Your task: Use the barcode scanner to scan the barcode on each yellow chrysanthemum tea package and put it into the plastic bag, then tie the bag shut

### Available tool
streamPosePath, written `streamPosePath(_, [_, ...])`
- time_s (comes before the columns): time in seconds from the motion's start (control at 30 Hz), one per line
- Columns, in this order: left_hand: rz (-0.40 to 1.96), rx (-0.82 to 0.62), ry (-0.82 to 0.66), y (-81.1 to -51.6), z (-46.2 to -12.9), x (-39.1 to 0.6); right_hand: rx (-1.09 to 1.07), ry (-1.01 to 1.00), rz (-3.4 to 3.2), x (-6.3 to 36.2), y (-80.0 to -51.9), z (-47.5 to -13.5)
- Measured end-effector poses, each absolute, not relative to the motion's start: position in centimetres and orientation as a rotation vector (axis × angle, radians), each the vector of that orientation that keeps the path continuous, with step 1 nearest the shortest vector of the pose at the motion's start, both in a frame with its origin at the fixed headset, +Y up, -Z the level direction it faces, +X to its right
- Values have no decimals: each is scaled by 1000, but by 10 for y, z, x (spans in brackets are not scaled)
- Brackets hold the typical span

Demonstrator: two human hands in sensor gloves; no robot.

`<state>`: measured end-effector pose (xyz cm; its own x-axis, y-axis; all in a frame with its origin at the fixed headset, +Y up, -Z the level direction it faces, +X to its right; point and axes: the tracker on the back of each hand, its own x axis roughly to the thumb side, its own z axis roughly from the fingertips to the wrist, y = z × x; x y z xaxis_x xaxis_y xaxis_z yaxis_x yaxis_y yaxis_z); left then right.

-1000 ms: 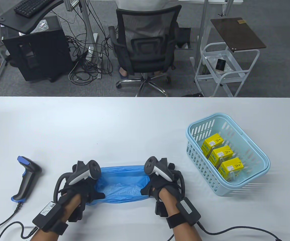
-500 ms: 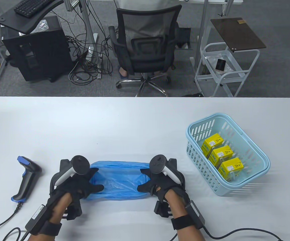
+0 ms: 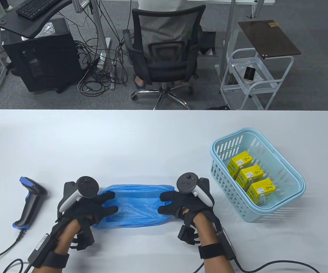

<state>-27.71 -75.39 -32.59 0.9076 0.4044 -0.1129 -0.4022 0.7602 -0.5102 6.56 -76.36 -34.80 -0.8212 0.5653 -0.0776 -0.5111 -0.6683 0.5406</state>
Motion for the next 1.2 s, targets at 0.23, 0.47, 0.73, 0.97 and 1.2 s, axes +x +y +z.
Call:
streamPosePath(0.23, [605,-585,-12,-721,-315,-294,244,637,2381,71,-721,-338])
streamPosePath(0.47, [730,-128,-123,-640,-280,-303,416,0,2590,74,-645,-303])
streamPosePath(0.73, [278,191,0,-682,-280,-304,269,-61,2879,80,-701,-320])
streamPosePath(0.97, [172,2,73,-721,-296,-312,171,162,2969,92,-739,-328])
streamPosePath(1.2, [165,37,151,-722,-295,-315,169,179,2932,93,-742,-324])
